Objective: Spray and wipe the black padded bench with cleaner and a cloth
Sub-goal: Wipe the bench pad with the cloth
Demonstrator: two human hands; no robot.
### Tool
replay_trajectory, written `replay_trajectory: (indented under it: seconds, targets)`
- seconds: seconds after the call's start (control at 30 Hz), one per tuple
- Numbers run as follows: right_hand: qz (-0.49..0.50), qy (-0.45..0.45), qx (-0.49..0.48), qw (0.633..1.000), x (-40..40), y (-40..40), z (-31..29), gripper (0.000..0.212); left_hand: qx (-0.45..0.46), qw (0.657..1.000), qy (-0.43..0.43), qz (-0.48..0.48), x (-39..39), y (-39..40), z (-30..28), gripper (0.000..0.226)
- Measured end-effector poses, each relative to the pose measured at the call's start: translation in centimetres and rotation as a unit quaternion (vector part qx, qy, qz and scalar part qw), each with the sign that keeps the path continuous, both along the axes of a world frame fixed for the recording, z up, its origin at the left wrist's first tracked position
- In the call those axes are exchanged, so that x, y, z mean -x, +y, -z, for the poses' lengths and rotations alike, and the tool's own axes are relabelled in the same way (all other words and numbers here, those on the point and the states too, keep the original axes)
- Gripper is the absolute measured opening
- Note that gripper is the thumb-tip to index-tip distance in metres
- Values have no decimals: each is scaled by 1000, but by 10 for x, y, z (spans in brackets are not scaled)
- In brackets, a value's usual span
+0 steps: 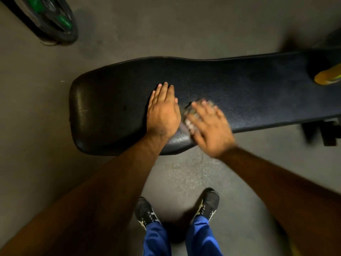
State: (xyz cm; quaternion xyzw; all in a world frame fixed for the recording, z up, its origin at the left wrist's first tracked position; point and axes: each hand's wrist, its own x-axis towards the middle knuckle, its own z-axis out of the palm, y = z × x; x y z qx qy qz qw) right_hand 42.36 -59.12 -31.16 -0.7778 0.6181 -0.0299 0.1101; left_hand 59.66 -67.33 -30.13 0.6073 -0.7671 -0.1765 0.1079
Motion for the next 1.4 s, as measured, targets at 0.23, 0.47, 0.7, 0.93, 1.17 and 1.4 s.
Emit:
replay_trajectory:
  seconds: [0.23, 0.47, 0.7, 0.93, 1.17, 1.4]
  targets:
    - [23, 4, -36, 999, 1, -30, -6, 58, 7, 993, -114, 1, 13, 1, 11, 57]
    - [119, -12, -25, 992, 15, -116, -1, 60, 1, 989, -149, -1, 14, -2, 14, 57]
    - [190, -21, -45, 981, 28, -164, 0, 57, -6, 991, -130, 1, 15, -2, 8, 55]
    - [-26, 4, -12, 1000, 74, -143, -3, 58, -17, 990, -139, 8, 16, -1, 5, 55]
    - [-45, 0, -46, 998, 61, -100, -3, 58, -25, 994, -108, 18, 54, 9, 3, 54]
    - [130, 11, -63, 990, 65, -108, -7, 64, -13, 993, -113, 1, 70, 14, 4, 58]
